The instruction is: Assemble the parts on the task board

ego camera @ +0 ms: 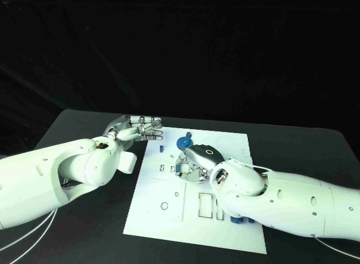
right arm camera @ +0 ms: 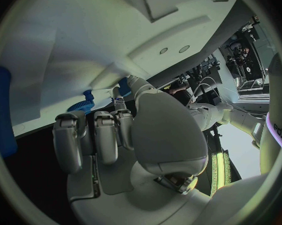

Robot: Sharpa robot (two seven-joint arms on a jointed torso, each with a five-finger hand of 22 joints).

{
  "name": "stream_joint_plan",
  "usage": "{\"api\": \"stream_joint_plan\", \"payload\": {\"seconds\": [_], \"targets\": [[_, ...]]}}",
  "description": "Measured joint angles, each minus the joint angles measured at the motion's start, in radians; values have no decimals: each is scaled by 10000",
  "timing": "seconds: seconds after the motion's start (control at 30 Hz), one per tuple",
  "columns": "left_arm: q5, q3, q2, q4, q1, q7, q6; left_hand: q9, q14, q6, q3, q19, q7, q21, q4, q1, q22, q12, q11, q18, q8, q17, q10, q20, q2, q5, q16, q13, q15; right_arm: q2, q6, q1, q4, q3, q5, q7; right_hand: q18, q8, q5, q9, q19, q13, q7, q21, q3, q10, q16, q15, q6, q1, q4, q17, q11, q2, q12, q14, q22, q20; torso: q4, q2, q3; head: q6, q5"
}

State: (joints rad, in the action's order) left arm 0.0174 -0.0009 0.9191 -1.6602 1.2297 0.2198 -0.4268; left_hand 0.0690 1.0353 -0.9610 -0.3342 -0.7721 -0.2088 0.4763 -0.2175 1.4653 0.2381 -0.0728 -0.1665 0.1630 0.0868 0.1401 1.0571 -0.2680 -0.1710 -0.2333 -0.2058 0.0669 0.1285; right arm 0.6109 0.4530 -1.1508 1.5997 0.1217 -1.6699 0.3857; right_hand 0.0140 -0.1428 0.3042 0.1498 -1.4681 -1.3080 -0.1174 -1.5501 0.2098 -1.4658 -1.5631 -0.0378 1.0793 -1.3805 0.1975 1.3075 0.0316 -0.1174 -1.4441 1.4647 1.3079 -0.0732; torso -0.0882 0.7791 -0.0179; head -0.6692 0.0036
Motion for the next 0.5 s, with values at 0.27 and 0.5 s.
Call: {"api": "stream_joint_plan", "payload": {"seconds": [0.27, 0.5], "targets": [[0, 0, 2, 2, 0, -2, 0, 0, 0, 0, 0, 0, 0, 0, 0, 0, -1, 0, 0, 0, 0, -1, 0, 0, 0, 0, 0, 0, 0, 4, -10, 5, -6, 6, -34, 87, 0, 50, 0, -12, 0, 1, -32, 40, -28, 0, 39, 0, -31, 73, 28, -1, 0, -73, 20, 0, -1, 0, 3, 0, -1, -8, 0], [0, 0, 2, 8, 0, -7, 1, 0, 0, 0, 0, 0, 0, 0, 0, 0, -1, 0, 0, 0, 0, -1, 0, 0, 0, 0, 0, 0, 0, -7, 8, 8, -8, 8, -66, 116, 1, 208, -186, -82, 5, 2, -139, 111, -272, 0, 99, 111, -285, 507, 330, -1, 106, -400, 156, 36, -2, -70, 3, 0, -1, -9, 1]]}}
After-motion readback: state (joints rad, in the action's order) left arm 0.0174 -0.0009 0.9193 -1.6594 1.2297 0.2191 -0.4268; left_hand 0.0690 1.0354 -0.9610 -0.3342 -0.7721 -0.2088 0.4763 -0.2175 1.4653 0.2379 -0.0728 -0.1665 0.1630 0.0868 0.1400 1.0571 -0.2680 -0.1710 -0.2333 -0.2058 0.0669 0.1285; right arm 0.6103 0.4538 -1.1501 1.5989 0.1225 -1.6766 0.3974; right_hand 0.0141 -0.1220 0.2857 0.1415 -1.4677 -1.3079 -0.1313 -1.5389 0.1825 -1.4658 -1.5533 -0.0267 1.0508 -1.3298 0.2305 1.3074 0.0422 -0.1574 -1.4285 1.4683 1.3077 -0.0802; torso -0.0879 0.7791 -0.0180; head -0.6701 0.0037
